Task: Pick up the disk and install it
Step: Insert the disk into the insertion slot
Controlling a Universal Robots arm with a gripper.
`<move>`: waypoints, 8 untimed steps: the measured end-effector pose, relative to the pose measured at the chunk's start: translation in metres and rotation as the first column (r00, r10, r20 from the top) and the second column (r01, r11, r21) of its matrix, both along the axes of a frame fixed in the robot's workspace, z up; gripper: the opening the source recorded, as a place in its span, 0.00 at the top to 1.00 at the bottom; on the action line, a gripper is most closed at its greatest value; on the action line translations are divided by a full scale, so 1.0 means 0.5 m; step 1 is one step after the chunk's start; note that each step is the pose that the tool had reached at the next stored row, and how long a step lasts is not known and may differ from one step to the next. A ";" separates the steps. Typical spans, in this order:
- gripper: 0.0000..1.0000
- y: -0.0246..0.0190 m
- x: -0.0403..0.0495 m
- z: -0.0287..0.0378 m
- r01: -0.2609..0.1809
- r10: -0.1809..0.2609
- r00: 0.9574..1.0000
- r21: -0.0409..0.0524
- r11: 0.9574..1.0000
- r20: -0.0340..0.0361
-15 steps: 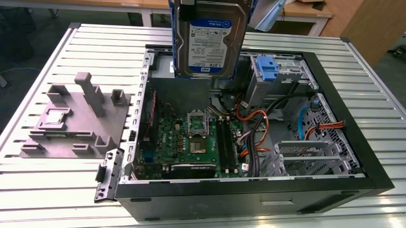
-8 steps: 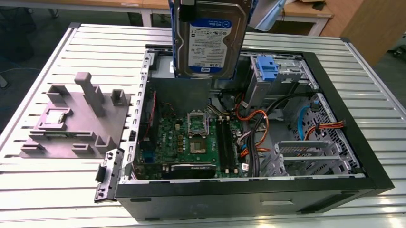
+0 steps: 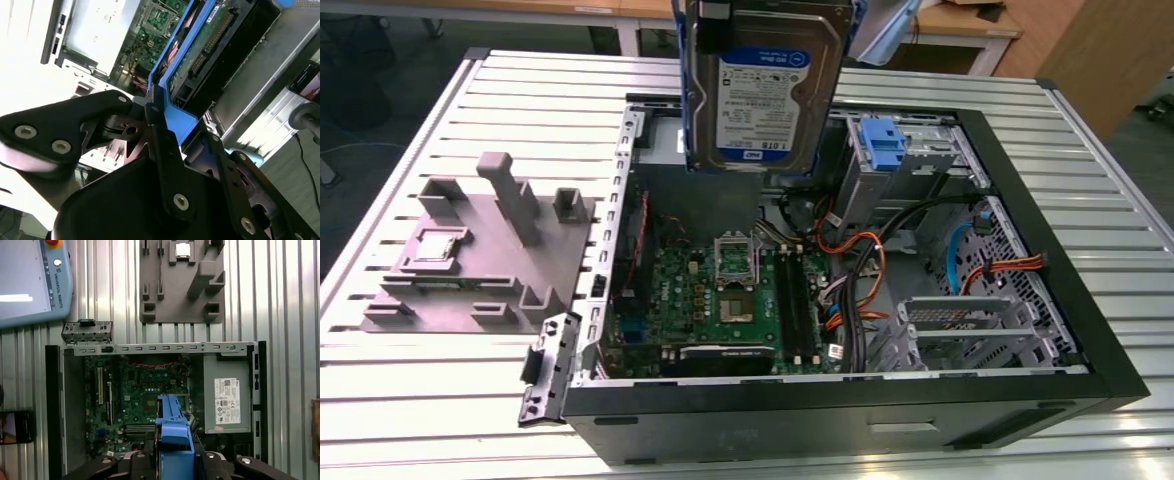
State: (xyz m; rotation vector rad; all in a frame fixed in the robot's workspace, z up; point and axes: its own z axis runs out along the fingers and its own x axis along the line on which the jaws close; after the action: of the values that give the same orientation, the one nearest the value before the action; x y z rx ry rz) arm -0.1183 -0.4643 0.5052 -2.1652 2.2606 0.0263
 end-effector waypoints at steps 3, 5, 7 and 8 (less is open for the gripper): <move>0.64 -0.0171 0.000 -0.001 0.000 0.000 1.000 0.000 1.000 0.000; 0.64 -0.0209 0.005 -0.001 0.000 0.000 1.000 0.000 1.000 0.000; 0.64 -0.0217 0.020 -0.002 0.000 0.000 1.000 0.000 1.000 0.000; 0.64 -0.0219 0.029 -0.002 0.000 0.000 1.000 0.000 1.000 0.000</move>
State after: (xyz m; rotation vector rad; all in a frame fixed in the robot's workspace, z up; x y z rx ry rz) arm -0.1039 -0.4752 0.5043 -2.1652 2.2605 0.0263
